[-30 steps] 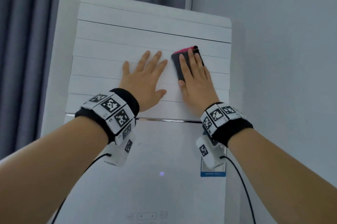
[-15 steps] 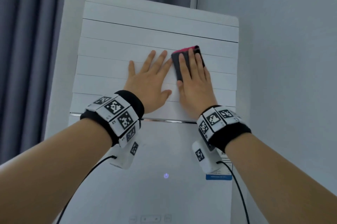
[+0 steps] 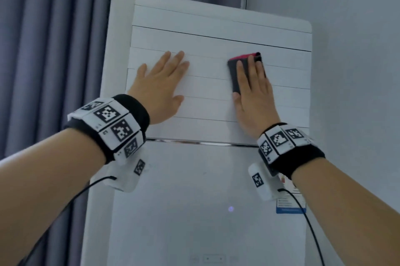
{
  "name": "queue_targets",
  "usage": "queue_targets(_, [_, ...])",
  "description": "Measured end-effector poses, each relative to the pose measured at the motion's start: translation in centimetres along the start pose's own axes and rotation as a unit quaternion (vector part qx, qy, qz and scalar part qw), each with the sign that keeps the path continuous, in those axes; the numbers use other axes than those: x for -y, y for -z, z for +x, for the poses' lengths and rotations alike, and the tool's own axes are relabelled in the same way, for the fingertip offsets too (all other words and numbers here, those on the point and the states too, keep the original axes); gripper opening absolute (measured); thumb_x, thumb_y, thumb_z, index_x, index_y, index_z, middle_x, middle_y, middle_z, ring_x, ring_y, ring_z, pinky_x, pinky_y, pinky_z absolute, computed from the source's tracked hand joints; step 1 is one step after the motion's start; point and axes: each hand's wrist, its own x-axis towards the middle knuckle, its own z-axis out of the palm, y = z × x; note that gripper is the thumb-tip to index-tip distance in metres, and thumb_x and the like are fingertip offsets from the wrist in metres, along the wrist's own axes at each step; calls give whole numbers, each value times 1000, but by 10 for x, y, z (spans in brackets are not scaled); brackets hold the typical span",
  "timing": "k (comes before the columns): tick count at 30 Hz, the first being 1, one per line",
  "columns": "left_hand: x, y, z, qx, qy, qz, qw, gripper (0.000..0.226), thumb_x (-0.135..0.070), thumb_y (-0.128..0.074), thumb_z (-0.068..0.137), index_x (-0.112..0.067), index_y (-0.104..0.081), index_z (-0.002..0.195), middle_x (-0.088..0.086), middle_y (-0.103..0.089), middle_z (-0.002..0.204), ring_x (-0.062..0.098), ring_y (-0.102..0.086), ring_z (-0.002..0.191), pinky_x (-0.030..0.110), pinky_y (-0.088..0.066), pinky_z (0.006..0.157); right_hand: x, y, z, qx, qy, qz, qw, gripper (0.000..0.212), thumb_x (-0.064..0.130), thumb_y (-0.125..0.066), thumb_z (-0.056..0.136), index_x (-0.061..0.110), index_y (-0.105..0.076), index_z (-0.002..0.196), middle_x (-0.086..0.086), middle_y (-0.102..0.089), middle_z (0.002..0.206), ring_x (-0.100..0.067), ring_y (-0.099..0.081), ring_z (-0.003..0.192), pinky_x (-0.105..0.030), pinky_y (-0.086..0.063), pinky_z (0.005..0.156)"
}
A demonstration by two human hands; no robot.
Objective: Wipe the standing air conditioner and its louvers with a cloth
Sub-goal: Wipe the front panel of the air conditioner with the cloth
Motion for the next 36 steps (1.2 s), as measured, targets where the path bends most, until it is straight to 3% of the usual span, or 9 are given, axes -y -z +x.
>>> queue_targets(6, [3,-6,-1,-11,-8,-20,1000,71,-31,-42,93,-22,0,149,-8,13,158,14,11,145,50,-4,115,4,-1,4,10,40,-18,999,65,21,-38,94,15,-1,147,-11,5,156,-26,4,144,-40,-4,115])
queue_targets(10, [14,0,-2,11,-31,-78,996,73,-26,-48,90,-24,-6,149,-10,9,158,10,10,145,45,1,115,-18,6,-5,4,-52,-8,999,64,16,-39,94,11,-3,147,-14,4,156,-30,2,144,-47,-9,116])
queue_targets(12, [19,2,-2,17,-44,-107,993,75,-23,-52,88,-24,-9,149,-10,7,158,9,9,145,41,3,115,-7,5,-5,2,-72,-2,997,63,16,-37,94,11,-2,146,-15,5,156,-30,4,143,-47,-8,116])
queue_targets(17, [19,-1,-2,13,-51,-118,992,75,-17,-52,86,-21,-12,149,-9,6,158,8,9,145,39,5,115,57,-8,8,-7,-22,8,1000,63,20,-35,95,15,1,147,-12,8,156,-25,7,144,-40,-1,115])
queue_targets(23, [21,0,-3,9,-58,-120,991,75,-17,-52,86,-20,-12,149,-7,6,159,10,8,145,39,3,116,61,-11,5,-2,15,0,1000,62,22,-34,95,19,0,147,-6,6,157,-21,6,144,-38,0,114])
queue_targets(27, [42,5,-9,-3,-66,-134,989,74,-14,-53,85,-17,-15,149,-2,4,159,13,6,145,35,-3,117,45,-9,-2,-13,-50,4,999,62,20,-36,95,18,-2,147,-8,6,157,-23,4,144,-41,-3,115])
queue_targets(31, [78,10,-16,-37,-42,-119,991,75,-19,-60,84,-19,-21,148,1,1,159,20,6,146,42,-9,118,72,-11,5,-10,-62,4,998,63,19,-36,94,15,-1,147,-11,7,156,-25,6,144,-42,-4,115])
queue_targets(33, [87,7,-20,-53,-17,-117,992,82,-28,-65,82,-25,-17,148,-1,5,159,24,10,145,48,-10,117,102,-17,14,-7,-12,2,1000,63,21,-34,95,17,1,147,-9,8,156,-24,7,144,-39,0,115])
queue_targets(36, [92,3,-22,-49,17,-176,983,102,-36,-67,79,-33,9,147,-4,16,157,30,16,143,53,-5,115,145,-25,25,-9,26,23,999,62,23,-31,96,19,4,147,-6,10,157,-21,10,144,-35,5,113])
